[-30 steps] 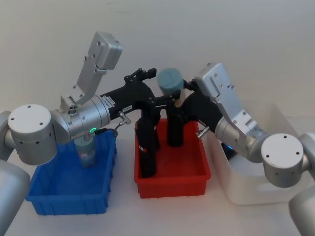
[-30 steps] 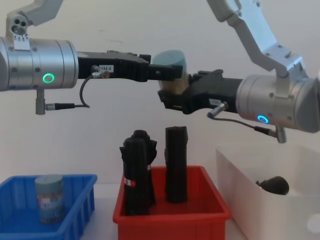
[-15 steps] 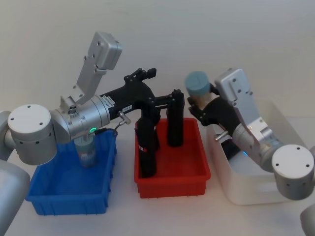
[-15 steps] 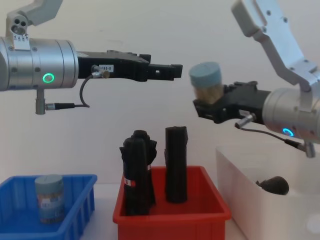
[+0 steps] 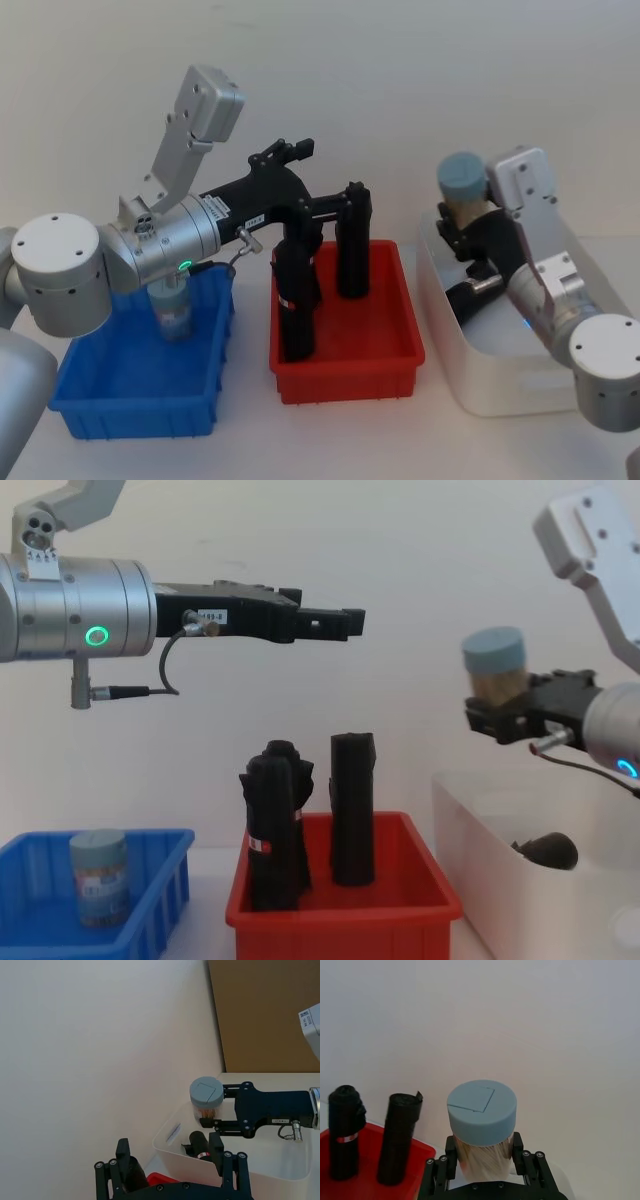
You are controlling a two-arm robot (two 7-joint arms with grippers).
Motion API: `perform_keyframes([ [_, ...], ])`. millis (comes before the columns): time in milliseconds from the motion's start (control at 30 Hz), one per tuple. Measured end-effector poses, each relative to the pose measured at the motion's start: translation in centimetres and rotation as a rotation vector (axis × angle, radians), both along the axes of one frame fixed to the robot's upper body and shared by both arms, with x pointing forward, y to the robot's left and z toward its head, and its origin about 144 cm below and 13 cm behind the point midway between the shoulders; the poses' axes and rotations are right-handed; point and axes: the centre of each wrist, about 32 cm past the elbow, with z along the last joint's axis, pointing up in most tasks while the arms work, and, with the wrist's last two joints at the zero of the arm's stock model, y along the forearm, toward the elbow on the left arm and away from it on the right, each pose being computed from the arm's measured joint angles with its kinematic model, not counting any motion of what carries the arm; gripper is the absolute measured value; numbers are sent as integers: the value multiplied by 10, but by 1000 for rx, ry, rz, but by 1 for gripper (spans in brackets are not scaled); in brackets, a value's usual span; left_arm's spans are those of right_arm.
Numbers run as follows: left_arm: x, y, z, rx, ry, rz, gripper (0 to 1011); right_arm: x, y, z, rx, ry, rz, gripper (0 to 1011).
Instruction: Pick the cotton swabs from the blue box and place them into the white box.
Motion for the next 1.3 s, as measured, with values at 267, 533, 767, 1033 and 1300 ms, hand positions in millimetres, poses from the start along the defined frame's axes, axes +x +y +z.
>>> perform_keyframes([
  [267, 0, 0, 0, 0, 0, 0, 1000, -3, -6, -7, 46, 33, -122, 695],
  [533, 0, 0, 0, 0, 0, 0, 1000, -5, -13, -12, 96, 68, -247, 926],
  [767, 0, 0, 0, 0, 0, 0, 1000, -5, -19, -18, 148, 108, -373, 1001],
  [1033, 0, 0, 0, 0, 0, 0, 1000, -4, -25, -24, 197, 147, -491, 1001],
  [1300, 0, 0, 0, 0, 0, 0, 1000, -4, -28, -26, 219, 168, -548, 1001],
])
